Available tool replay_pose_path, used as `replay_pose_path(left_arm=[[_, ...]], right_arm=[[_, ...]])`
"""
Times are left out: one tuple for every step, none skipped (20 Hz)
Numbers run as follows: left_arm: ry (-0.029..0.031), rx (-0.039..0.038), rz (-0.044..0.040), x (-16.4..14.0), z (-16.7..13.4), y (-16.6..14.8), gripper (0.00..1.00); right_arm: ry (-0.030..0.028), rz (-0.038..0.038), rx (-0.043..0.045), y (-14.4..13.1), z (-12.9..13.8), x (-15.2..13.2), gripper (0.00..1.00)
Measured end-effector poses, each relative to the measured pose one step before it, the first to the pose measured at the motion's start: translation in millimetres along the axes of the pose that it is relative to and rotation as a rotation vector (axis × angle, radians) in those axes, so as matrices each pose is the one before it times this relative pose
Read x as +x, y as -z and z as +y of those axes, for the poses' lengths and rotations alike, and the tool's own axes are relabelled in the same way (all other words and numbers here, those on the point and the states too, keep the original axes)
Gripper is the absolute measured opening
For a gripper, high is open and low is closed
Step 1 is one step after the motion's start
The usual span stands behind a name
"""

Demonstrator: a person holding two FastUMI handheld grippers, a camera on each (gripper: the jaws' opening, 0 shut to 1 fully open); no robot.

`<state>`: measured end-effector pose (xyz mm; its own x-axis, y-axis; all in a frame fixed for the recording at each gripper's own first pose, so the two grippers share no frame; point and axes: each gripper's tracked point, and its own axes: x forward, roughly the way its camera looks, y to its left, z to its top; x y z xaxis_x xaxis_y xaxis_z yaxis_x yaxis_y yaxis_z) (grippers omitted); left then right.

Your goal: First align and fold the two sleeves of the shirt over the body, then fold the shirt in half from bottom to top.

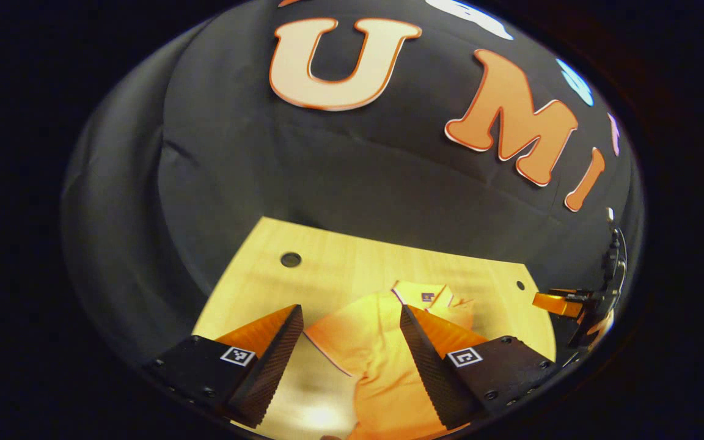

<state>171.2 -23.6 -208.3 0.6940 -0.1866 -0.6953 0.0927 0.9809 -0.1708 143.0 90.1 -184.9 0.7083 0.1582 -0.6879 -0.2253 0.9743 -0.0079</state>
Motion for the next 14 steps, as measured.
replay_pose_path(left_arm=[[-0.00827,-0.01252,0.04077,15.29,1.90,9.60,0.98],[-0.02591,-0.00510,0.05180,12.46,2.89,9.41,0.98],[0.00017,-0.01228,0.05090,12.31,-4.02,7.79,0.98],[-0.00832,-0.02549,0.03639,10.59,0.21,4.18,0.98],[0.00204,-0.00873,0.04211,12.22,-0.51,7.18,0.98],[-0.02522,-0.00448,0.03657,11.85,5.59,7.35,0.99],[-0.01980,-0.01002,0.03514,13.79,1.65,6.19,0.99],[-0.02242,-0.01693,0.03623,13.00,4.63,7.78,0.99],[-0.02619,-0.01545,0.04003,15.62,8.39,8.80,0.99],[-0.02484,-0.01164,0.02628,13.62,6.22,3.94,0.99],[-0.03274,-0.00767,0.01792,13.58,6.87,5.72,0.99],[-0.02675,0.00146,0.01433,13.72,6.54,3.30,0.99],[-0.02908,-0.01091,0.01320,8.00,7.65,3.60,0.99],[-0.01475,-0.02405,0.03097,8.34,4.19,5.54,0.99]], right_arm=[[0.00044,-0.02838,-0.00608,-7.53,-4.92,-9.20,0.99],[0.00021,-0.02979,-0.00797,-6.41,-4.76,-8.55,0.99],[-0.00606,-0.03262,-0.01103,-7.59,-3.79,-8.07,0.99],[-0.01169,-0.02389,-0.00893,-4.98,-1.97,-8.79,0.99],[-0.00998,-0.01532,-0.00317,-3.92,-3.59,-7.92,0.99],[-0.00682,-0.01429,0.00272,-3.53,-4.87,-8.10,0.99],[-0.00553,-0.00889,0.00580,-2.13,-4.55,-7.12,0.99],[-0.00422,-0.00794,0.00781,-0.88,-4.88,-6.13,0.99],[-0.00185,-0.00934,0.00727,-1.34,-5.24,-6.55,0.99],[0.00078,-0.00844,0.00650,-0.94,-6.05,-5.71,0.99],[0.00089,-0.00469,0.00612,-0.28,-5.39,-4.13,0.99],[0.00078,-0.00163,0.00785,0.74,-4.71,-5.35,0.99],[-0.00197,-0.00038,0.01001,1.29,-4.70,-3.03,0.99],[-0.00064,0.00075,0.01025,0.53,-4.14,-3.20,0.99]])
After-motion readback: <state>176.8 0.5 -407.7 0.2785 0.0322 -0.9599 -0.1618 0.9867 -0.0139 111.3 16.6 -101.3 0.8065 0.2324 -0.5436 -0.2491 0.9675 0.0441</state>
